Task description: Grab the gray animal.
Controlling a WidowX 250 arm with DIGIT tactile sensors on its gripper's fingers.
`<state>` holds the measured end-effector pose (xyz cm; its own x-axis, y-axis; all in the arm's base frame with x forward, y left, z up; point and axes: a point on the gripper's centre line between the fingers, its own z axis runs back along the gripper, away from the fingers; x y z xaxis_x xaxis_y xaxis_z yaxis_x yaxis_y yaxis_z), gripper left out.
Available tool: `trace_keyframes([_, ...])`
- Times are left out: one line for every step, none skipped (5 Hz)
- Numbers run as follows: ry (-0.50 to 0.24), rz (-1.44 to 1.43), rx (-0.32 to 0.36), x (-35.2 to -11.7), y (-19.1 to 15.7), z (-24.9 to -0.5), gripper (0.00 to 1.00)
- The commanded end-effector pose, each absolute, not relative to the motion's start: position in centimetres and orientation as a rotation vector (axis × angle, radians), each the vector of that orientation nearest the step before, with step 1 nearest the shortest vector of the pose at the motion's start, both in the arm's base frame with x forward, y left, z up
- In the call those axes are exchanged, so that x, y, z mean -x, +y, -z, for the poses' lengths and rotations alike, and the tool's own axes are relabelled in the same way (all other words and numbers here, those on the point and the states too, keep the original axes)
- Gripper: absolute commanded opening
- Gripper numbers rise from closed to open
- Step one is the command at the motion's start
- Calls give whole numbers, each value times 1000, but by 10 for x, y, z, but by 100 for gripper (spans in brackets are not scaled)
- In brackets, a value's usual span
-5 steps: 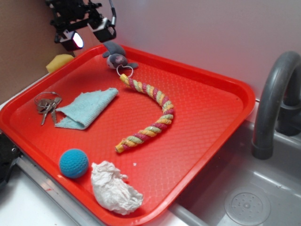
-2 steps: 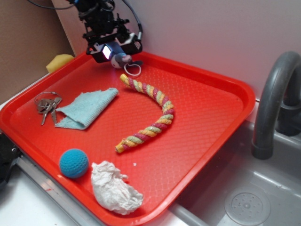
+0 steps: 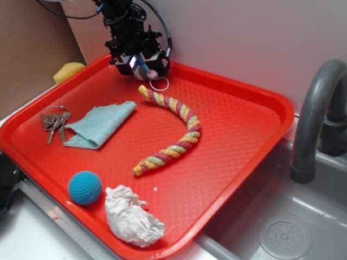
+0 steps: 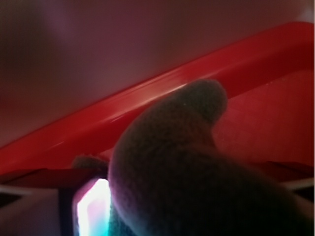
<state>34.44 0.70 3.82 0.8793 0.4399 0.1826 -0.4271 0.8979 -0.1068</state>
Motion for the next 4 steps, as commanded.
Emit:
trace_keyframes([-150, -549, -2, -277, -9, -150, 0])
trace_keyframes([-236, -443, -4, -245, -24, -196, 0])
trace_keyframes([-224, -450, 59, -233, -26, -242, 0])
trace_keyframes([-202, -416, 108, -242, -22, -243, 0])
